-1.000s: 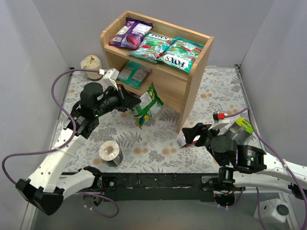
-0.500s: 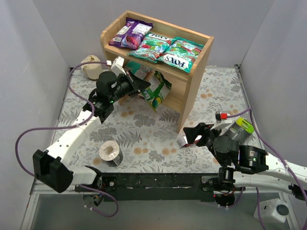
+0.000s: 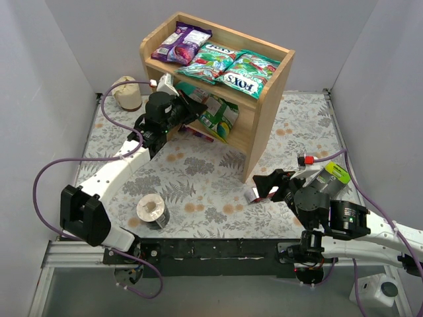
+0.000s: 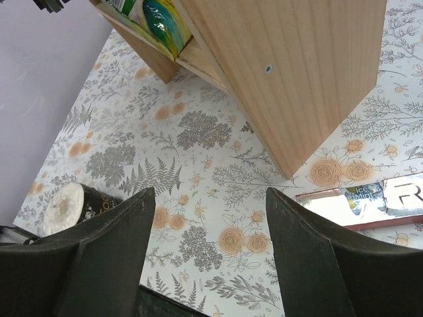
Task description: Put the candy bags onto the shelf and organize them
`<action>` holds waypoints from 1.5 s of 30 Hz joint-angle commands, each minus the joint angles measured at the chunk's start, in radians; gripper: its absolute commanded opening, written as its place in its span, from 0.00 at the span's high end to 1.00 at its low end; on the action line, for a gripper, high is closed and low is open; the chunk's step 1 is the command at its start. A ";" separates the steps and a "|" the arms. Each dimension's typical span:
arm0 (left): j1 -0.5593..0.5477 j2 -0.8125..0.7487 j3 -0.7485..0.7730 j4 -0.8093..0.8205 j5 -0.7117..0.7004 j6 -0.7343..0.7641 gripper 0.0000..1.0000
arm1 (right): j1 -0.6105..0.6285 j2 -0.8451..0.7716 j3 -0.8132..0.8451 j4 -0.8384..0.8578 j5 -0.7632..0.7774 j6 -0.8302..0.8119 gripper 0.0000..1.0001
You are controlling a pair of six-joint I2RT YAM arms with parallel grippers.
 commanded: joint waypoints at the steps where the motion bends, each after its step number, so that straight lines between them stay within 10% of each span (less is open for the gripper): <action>1: 0.000 0.008 0.010 -0.010 -0.061 0.010 1.00 | 0.005 -0.005 0.009 -0.003 0.024 0.013 0.25; 7: 0.000 0.005 -0.034 -0.003 -0.087 0.005 0.96 | 0.005 -0.006 0.006 -0.006 0.021 0.018 0.25; 11: 0.000 0.005 -0.046 -0.009 -0.101 0.007 0.55 | 0.005 -0.010 0.006 -0.007 0.018 0.019 0.25; 20: 0.000 -0.069 -0.040 0.001 -0.069 0.019 0.30 | 0.006 -0.003 0.001 -0.003 0.016 0.026 0.25; 24: 0.000 -0.107 -0.040 -0.029 -0.112 0.038 0.03 | 0.005 0.004 0.001 0.003 0.013 0.026 0.25; 35: -0.090 -0.107 -0.059 -0.059 -0.058 0.078 0.03 | 0.005 0.000 -0.007 -0.003 0.018 0.029 0.25; 45: -0.153 -0.069 -0.137 0.063 -0.058 -0.005 0.28 | 0.005 -0.002 -0.003 -0.024 0.021 0.044 0.25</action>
